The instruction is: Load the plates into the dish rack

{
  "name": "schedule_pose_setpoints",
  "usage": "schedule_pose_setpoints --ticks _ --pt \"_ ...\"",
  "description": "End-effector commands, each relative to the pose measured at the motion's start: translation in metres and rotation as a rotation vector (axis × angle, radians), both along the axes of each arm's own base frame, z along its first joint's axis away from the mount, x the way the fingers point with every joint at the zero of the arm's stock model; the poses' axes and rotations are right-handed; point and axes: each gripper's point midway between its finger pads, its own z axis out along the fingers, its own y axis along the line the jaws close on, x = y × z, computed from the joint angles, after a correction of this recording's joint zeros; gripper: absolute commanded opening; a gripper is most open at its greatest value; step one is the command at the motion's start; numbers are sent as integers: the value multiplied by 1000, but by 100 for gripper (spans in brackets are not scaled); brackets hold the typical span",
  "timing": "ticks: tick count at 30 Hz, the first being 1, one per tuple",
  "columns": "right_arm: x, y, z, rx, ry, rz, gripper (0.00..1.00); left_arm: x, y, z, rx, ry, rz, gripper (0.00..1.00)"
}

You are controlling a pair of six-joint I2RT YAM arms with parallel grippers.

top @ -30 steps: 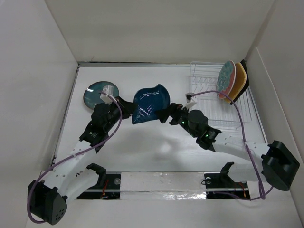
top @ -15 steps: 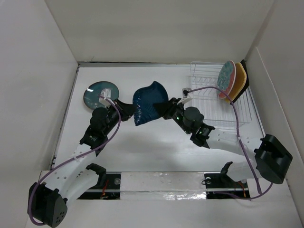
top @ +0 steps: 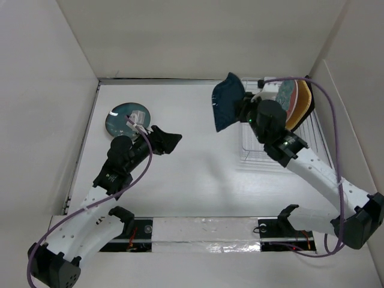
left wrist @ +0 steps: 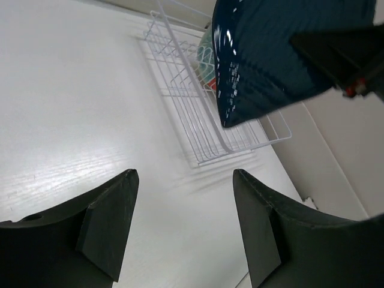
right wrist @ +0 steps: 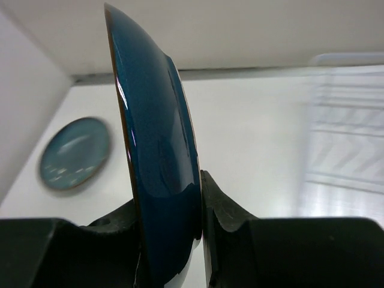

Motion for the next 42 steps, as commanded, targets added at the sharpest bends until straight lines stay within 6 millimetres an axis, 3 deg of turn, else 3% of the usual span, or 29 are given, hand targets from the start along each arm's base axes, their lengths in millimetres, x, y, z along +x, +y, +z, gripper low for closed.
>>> schedule_pose_setpoints --ticks 1,2,3,4,6,7,9,10,11,15,16,17,19,25,42 --pt "8 -70 73 -43 -102 -188 0 -12 2 39 58 -160 -25 61" --pt "13 -84 64 -113 -57 -225 0 -17 -1 41 67 -178 -49 61" --pt "21 -109 78 -125 -58 -295 0 -20 -2 40 101 -198 -63 61" --pt "27 -120 76 -158 -33 -330 0 -21 0 45 114 -216 -49 60" --pt "41 -139 55 -259 60 -392 0 -30 -6 45 138 -228 -79 60" --pt "44 -154 66 -263 58 -433 0 -32 -5 45 156 -243 -71 60" --pt "54 -165 55 -315 115 -449 0 -39 -11 43 168 -255 -95 60" --pt "58 -171 68 -312 105 -460 0 -40 -11 42 172 -260 -92 60" --pt "68 -180 52 -361 171 -471 0 -45 -15 42 175 -272 -111 60" --pt "86 -197 53 -439 247 -494 0 -50 -16 42 163 -287 -127 60" --pt "100 -195 47 -458 268 -495 0 -54 -19 44 160 -295 -138 60" --pt "105 -201 34 -483 308 -502 0 -56 -19 44 163 -298 -140 60" --pt "113 -207 27 -508 348 -517 0 -58 -19 43 170 -300 -139 60" --pt "127 -223 21 -533 371 -532 0 -61 -19 46 165 -312 -135 60" --pt "171 -244 -51 -610 550 -527 0 -60 -22 42 174 -301 -135 60"
